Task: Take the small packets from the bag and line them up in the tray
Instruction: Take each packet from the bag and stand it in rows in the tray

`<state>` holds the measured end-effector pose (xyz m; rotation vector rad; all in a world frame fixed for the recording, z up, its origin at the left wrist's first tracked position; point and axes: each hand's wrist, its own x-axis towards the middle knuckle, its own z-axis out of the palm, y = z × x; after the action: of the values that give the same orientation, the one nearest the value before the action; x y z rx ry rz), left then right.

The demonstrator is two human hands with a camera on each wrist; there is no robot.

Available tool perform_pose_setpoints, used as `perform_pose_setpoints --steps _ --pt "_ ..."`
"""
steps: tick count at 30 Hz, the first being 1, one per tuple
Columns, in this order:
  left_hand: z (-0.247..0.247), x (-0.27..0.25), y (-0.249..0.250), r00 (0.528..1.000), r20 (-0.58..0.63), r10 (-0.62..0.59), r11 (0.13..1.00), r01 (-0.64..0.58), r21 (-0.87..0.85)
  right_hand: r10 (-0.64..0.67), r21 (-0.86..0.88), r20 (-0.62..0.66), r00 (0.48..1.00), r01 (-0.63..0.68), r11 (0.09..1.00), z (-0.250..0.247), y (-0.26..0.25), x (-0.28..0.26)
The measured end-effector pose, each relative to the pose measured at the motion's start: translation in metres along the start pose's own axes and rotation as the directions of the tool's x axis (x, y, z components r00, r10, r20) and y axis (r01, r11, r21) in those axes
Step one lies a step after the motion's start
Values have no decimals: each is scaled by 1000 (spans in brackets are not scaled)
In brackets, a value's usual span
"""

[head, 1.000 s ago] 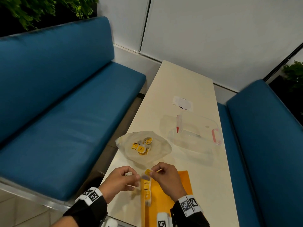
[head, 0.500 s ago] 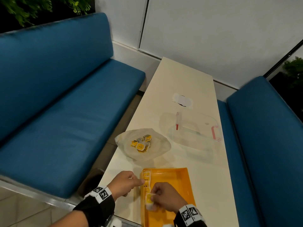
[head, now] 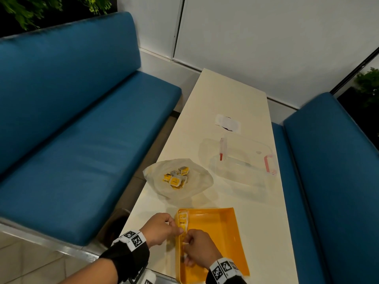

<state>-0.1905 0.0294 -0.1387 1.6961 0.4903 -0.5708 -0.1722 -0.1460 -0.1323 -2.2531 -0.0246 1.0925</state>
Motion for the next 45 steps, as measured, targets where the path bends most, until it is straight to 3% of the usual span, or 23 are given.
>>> perform_pose_setpoints --steps 8,17,20,22,24,28,33,35,39,42,45 --pt "0 2 -2 1000 6 -10 1000 10 -7 -30 -32 -103 994 27 999 1 -4 5" --pt "-9 1 1 1000 3 8 1000 -8 21 -38 2 -121 992 38 999 3 -9 8" --pt "-18 -8 9 998 25 -59 985 63 -161 -36 30 -121 992 40 999 -1 -12 7" --pt "-27 -17 17 987 92 -129 911 155 -383 -96 -24 -194 976 93 995 -8 -15 6" --pt "-35 -24 22 982 150 -119 855 178 -487 -222 -82 -277 935 208 975 -17 -25 0" --pt "-36 -32 30 976 207 -67 847 165 -505 -467 -75 -291 835 467 881 -25 -59 -22" --pt "-31 -29 31 969 245 -26 866 145 -479 -563 -144 -147 813 545 826 -14 -73 -21" --pt "-32 -32 33 966 259 -10 869 137 -476 -543 -134 -169 823 526 840 -9 -72 -19" --pt "-42 -33 25 965 239 113 892 7 -453 -410 104 -306 859 458 883 -13 -65 -13" --pt "-44 -31 17 968 64 241 929 -211 -304 -325 313 -309 894 418 853 -22 -62 -13" --pt "-39 -26 16 941 -85 328 936 -336 -105 -312 334 -304 900 408 850 -25 -59 -13"
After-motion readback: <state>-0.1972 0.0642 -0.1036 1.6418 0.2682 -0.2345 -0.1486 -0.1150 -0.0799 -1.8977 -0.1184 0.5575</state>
